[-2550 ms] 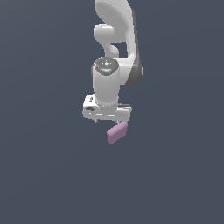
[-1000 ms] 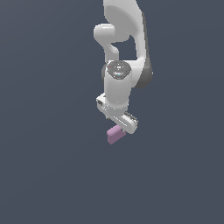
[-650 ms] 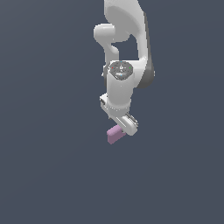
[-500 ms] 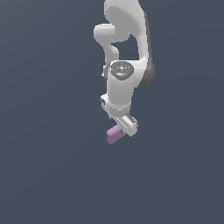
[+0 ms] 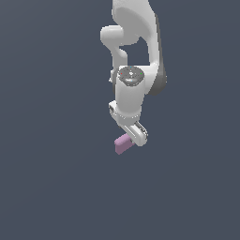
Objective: Pick up the object and move it to a goal position.
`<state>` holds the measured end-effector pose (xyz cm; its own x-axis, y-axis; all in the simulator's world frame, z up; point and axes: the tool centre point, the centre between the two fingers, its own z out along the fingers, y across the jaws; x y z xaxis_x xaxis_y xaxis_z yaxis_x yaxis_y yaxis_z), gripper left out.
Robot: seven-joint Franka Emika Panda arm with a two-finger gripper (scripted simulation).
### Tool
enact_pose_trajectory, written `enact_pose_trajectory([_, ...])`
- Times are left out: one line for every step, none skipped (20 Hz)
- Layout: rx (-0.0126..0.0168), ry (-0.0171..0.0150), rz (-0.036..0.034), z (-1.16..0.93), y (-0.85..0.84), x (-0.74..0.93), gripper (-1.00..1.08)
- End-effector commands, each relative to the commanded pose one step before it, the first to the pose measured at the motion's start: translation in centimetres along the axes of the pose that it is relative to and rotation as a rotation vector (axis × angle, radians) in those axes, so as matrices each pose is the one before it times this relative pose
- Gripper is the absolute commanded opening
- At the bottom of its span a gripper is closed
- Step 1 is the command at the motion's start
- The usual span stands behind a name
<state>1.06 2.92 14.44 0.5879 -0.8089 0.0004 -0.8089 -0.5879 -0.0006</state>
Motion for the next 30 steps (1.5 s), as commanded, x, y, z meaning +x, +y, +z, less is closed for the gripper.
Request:
enact_pose_trajectory([-0.00067, -0.00034, 0.00040, 0.497, 0.026, -0.018, 1.00])
enact_pose_trajectory([-0.00001, 0.00002, 0.00049, 0.356, 0.014, 0.002, 1.00])
enact_pose_trajectory([-0.00002, 0.00002, 0.00049, 0.436, 0.015, -0.004, 1.00])
enact_pose_trajectory([-0.00002, 0.00003, 0.00049, 0.517, 0.017, -0.010, 1.00])
enact_pose_trajectory([-0.00004, 0.00005, 0.00069, 0.595, 0.025, -0.006, 1.00])
enact_pose_trajectory([-0.00003, 0.00003, 0.00049, 0.571, 0.018, -0.015, 1.00])
enact_pose_trajectory([-0.00002, 0.00003, 0.00049, 0.495, 0.016, -0.008, 1.00])
enact_pose_trajectory([-0.00001, 0.00002, 0.00049, 0.420, 0.012, 0.000, 1.00])
enact_pose_trajectory([0.00000, 0.00000, 0.00000, 0.346, -0.011, -0.017, 1.00])
enact_pose_trajectory([0.00003, -0.00003, 0.00049, 0.271, -0.001, 0.018, 1.00])
enact_pose_trajectory([0.00000, 0.00000, 0.00000, 0.197, -0.025, 0.002, 1.00])
enact_pose_trajectory([0.00000, 0.00000, 0.00000, 0.122, -0.033, 0.013, 1.00])
enact_pose_trajectory([0.00000, 0.00000, 0.00000, 0.047, -0.036, 0.019, 1.00])
enact_pose_trajectory([0.00031, -0.00036, -0.00012, 0.000, -0.017, 0.007, 1.00])
enact_pose_trajectory([0.00000, 0.00000, 0.00000, 0.000, 0.000, 0.000, -1.00])
enact_pose_trajectory([0.00000, 0.00000, 0.00000, 0.000, 0.000, 0.000, -1.00])
enact_pose_trajectory([0.00000, 0.00000, 0.00000, 0.000, 0.000, 0.000, -1.00])
enact_pose_trajectory([0.00000, 0.00000, 0.00000, 0.000, 0.000, 0.000, -1.00])
enact_pose_trajectory([0.00000, 0.00000, 0.00000, 0.000, 0.000, 0.000, -1.00])
enact_pose_trajectory([0.00000, 0.00000, 0.00000, 0.000, 0.000, 0.000, -1.00])
enact_pose_trajectory([0.00000, 0.00000, 0.00000, 0.000, 0.000, 0.000, -1.00])
enact_pose_trajectory([0.00000, 0.00000, 0.00000, 0.000, 0.000, 0.000, -1.00])
enact_pose_trajectory([0.00000, 0.00000, 0.00000, 0.000, 0.000, 0.000, -1.00])
enact_pose_trajectory([0.00000, 0.00000, 0.00000, 0.000, 0.000, 0.000, -1.00])
enact_pose_trajectory([0.00000, 0.00000, 0.00000, -0.019, -0.001, -0.011, -1.00])
enact_pose_trajectory([0.00000, 0.00000, 0.00000, -0.023, 0.001, -0.015, -1.00])
enact_pose_trajectory([0.00000, 0.00000, 0.00000, -0.069, 0.002, -0.044, -1.00])
enact_pose_trajectory([0.00000, 0.00000, 0.00000, -0.115, 0.003, -0.073, -1.00])
enact_pose_trajectory([0.00000, 0.00000, 0.00000, -0.162, 0.005, -0.103, -1.00])
enact_pose_trajectory([0.00000, 0.00000, 0.00000, -0.209, 0.006, -0.132, -1.00])
